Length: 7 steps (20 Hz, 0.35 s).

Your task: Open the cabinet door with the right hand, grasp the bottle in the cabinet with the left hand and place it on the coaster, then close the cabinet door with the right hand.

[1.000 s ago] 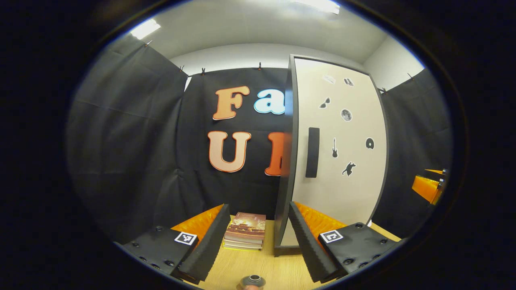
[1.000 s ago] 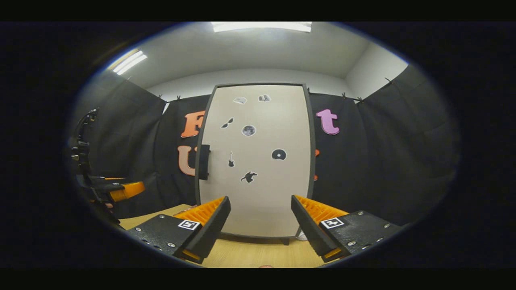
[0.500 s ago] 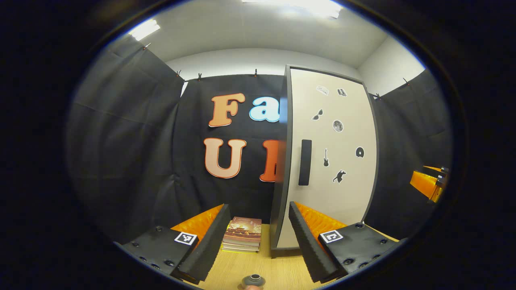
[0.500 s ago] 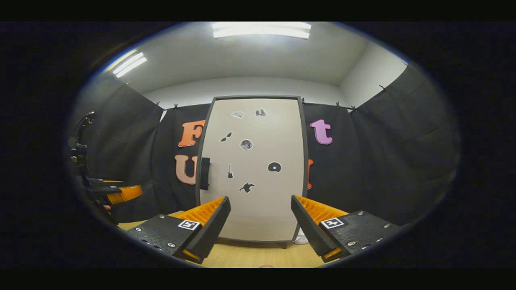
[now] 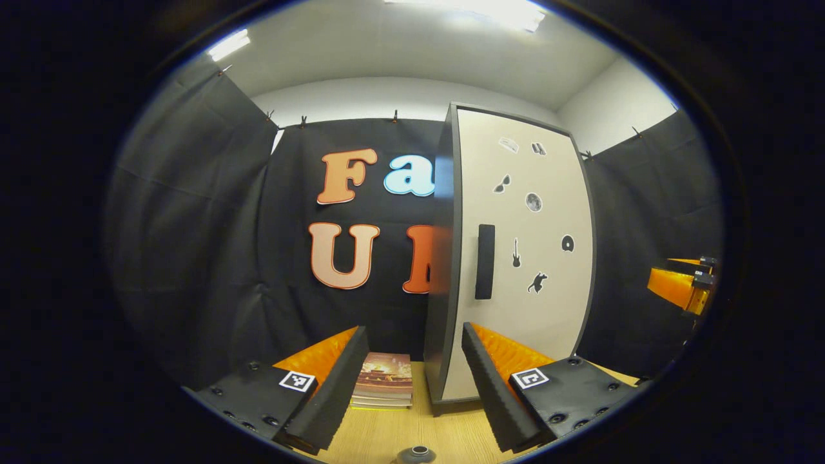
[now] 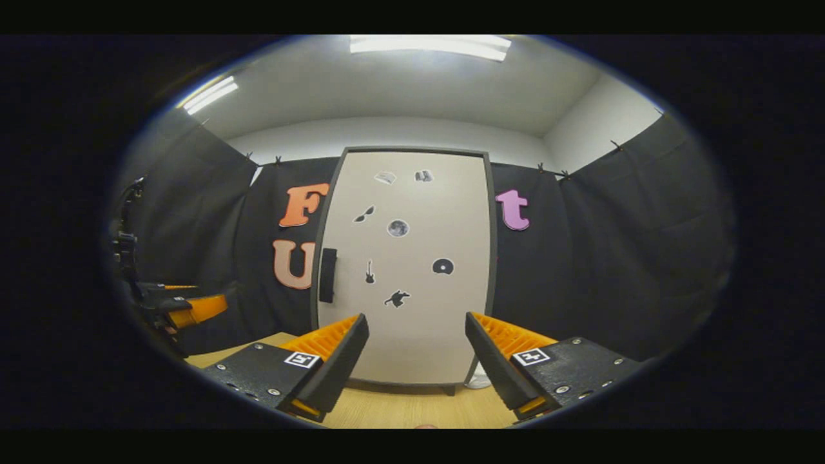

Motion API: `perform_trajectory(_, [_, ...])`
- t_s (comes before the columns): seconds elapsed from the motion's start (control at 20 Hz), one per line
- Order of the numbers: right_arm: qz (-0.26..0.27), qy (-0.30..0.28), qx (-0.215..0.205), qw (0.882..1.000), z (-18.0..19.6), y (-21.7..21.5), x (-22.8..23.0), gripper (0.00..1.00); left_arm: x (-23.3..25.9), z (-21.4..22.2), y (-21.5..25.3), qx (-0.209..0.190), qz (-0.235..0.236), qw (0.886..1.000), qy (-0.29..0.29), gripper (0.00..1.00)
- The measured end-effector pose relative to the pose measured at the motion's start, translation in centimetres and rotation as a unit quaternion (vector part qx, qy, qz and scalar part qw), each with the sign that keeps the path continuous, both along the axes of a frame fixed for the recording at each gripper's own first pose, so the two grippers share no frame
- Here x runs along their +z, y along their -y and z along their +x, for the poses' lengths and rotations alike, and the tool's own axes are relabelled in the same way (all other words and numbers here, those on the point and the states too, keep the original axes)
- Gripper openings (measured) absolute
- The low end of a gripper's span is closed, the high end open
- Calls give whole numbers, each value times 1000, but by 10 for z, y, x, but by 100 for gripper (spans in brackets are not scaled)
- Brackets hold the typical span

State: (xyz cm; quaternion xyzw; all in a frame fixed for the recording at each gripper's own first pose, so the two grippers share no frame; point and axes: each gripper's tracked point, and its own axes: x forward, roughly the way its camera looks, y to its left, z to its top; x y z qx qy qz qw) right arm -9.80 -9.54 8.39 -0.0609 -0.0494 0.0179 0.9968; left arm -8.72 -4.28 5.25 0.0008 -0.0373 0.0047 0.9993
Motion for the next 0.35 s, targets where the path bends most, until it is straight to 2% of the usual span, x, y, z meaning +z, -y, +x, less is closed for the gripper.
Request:
perform_trajectory(0.05, [0,-1,-5,1000,0,-1,0,97,-2,3,1,-5,0,1000,0,95])
perform_trajectory(0.1, [3,-3,-7,1000,-1,-2,-1,97,-3,6,1,-8,0,1000,-2,95])
perform_trajectory(0.15, [6,-4,-5,1000,0,-4,-2,93,-3,8,-1,-7,1,1000,-1,95])
perform_trajectory(0.35, [-1,-18,-27,999,4,17,-11,93,-1,19,11,-15,1,1000,4,95])
